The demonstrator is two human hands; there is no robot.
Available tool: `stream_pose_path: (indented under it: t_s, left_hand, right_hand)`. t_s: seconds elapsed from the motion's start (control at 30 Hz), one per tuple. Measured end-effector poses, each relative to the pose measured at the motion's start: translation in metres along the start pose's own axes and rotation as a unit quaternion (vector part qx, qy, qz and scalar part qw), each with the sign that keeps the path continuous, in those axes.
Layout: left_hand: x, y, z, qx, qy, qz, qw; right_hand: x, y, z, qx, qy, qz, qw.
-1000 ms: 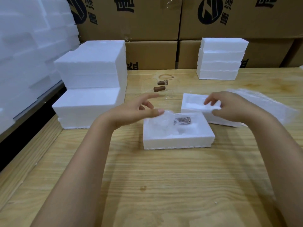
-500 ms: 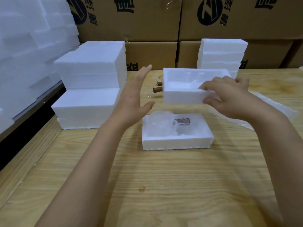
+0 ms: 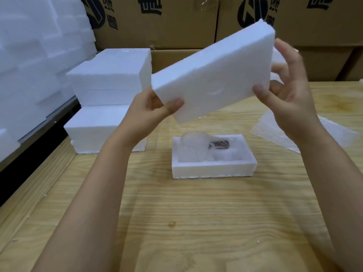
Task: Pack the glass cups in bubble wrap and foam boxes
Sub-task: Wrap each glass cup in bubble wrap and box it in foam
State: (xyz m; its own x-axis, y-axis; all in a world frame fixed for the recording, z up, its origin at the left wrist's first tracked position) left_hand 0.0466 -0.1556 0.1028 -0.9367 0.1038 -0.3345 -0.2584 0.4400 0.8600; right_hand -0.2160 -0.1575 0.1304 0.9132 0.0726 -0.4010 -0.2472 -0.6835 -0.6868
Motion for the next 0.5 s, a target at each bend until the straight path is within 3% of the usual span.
stream_pose_path:
  t_s: [0.1, 0.23, 0.5]
  left_hand:
    - [-0.003, 0.001, 0.0, -0.014, 0.018, -0.025, 0.999]
    - [-0.003, -0.002, 0.0, -0.049, 0.01, -0.028, 0.998]
    - [0.008, -0.019, 0.005, -0.209, -0.114, -0.072, 0.969]
  right_hand:
    - [0.0, 0.01, 0.001, 0.041, 0.009, 0.001, 0.999]
    - [0.0, 0.02, -0.001, 0.132, -0.11, -0.035, 0.984]
    - [0.005, 0.035, 0.021, 0.334, -0.296, -0.093, 0.89]
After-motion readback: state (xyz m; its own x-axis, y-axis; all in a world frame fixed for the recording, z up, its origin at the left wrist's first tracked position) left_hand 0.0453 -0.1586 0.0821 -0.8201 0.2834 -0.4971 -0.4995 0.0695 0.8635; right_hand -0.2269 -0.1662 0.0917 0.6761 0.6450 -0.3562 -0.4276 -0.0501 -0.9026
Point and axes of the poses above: each hand's wrist, its own z-axis away from the middle knuckle, its own x-axis out of the palm, y = z × x, the point moved 5 cm from there along -z, towards the middle knuckle, and after that the axes turned 9 degrees about -y, right-handed, at the moved point
